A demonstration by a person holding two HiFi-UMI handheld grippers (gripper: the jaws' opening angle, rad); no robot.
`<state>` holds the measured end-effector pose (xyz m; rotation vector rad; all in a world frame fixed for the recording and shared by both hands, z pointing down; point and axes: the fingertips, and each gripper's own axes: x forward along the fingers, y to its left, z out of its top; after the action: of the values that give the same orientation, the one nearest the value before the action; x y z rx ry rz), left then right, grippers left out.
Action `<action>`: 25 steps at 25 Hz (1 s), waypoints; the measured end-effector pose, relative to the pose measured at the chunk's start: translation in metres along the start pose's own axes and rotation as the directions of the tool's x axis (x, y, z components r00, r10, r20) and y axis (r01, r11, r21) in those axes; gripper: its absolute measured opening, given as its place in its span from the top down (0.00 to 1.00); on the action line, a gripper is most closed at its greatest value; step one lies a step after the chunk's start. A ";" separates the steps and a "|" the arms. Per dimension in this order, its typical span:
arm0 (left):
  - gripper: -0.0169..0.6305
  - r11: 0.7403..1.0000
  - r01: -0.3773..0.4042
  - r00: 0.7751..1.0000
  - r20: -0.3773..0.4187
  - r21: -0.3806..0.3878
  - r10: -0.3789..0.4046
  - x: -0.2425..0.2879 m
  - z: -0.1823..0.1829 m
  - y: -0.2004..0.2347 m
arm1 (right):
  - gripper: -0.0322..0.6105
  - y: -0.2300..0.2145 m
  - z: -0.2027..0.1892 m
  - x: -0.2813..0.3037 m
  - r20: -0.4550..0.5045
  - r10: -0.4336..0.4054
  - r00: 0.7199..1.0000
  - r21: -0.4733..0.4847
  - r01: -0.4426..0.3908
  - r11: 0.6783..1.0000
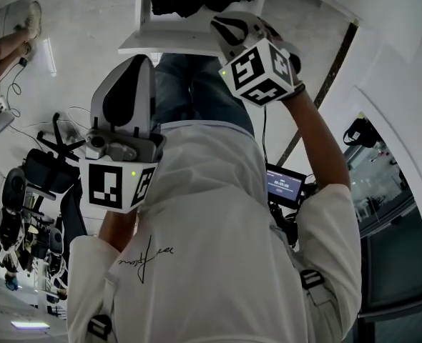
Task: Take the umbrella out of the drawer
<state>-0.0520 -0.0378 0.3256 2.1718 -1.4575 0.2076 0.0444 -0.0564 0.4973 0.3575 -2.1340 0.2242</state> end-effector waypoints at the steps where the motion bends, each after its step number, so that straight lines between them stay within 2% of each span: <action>1: 0.95 1.000 -0.002 1.000 -0.005 0.008 0.002 0.000 -0.001 0.000 | 0.90 -0.001 -0.001 0.004 0.002 0.000 1.000 -0.006 0.000 1.000; 5: 0.95 0.999 -0.007 1.000 -0.015 0.034 0.007 0.000 -0.003 0.003 | 0.90 -0.005 -0.005 0.021 0.001 -0.010 1.000 -0.040 0.010 0.999; 12: 0.95 1.000 0.014 1.000 -0.025 0.009 -0.014 0.002 -0.012 -0.002 | 0.86 -0.008 -0.026 0.057 -0.100 -0.013 0.995 -0.104 0.002 0.995; 20: 0.95 1.000 0.007 1.000 -0.029 -0.014 -0.008 0.002 -0.017 0.003 | 0.80 -0.010 -0.036 0.084 -0.172 -0.020 0.985 -0.180 -0.012 0.984; 25: 0.95 0.999 -0.010 0.997 -0.073 -0.053 0.007 0.006 -0.036 0.010 | 0.78 -0.014 -0.053 0.102 -0.222 -0.026 0.975 -0.217 -0.023 0.976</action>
<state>-0.0530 -0.0275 0.3622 2.0940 -1.4161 0.2456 0.0365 -0.0712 0.6118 0.1946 -1.9124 0.0250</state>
